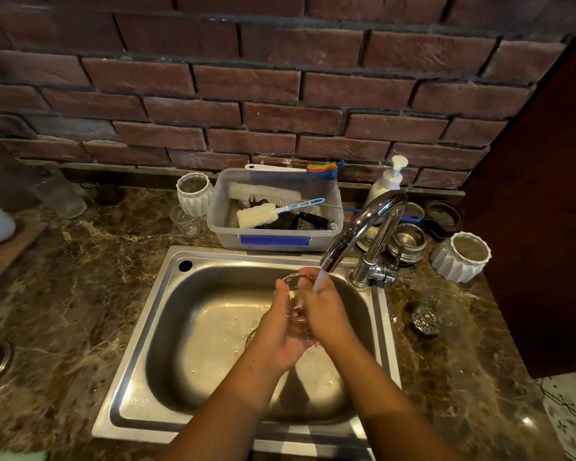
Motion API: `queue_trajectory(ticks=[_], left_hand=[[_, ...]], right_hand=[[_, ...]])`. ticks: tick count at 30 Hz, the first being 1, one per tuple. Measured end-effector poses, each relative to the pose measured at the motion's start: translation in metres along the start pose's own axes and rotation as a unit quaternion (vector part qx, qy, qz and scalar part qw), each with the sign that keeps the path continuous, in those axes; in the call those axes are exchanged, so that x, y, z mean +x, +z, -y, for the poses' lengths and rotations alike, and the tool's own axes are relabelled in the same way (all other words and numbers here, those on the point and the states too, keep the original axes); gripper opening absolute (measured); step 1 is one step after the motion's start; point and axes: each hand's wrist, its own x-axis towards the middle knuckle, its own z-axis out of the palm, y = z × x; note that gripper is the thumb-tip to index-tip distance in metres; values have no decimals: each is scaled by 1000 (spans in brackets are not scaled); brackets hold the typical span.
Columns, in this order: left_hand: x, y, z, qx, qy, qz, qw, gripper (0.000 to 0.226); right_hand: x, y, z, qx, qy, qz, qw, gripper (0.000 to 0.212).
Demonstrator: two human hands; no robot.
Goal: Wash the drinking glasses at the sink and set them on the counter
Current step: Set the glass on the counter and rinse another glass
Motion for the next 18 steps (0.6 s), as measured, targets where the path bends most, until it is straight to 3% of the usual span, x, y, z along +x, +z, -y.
queue_trajectory(ticks=[3, 5, 8, 14, 18], left_hand=[[1, -7, -1, 1, -6, -24, 1000, 63], [0, -9, 0, 24, -18, -26, 999, 63], [-3, -9, -1, 31, -22, -1, 999, 58], [-2, -11, -3, -19, -33, 34, 999, 72], [-2, -14, -2, 60, -28, 45, 997, 66]], right_hand=[[-5, 6, -7, -154, -56, 39, 986, 53], [-2, 3, -5, -201, -52, 47, 977, 51], [6, -5, 2, -113, -27, 25, 993, 18], [15, -10, 1, 76, -11, 18, 997, 28], [17, -16, 3, 27, 1, -13, 1000, 30]])
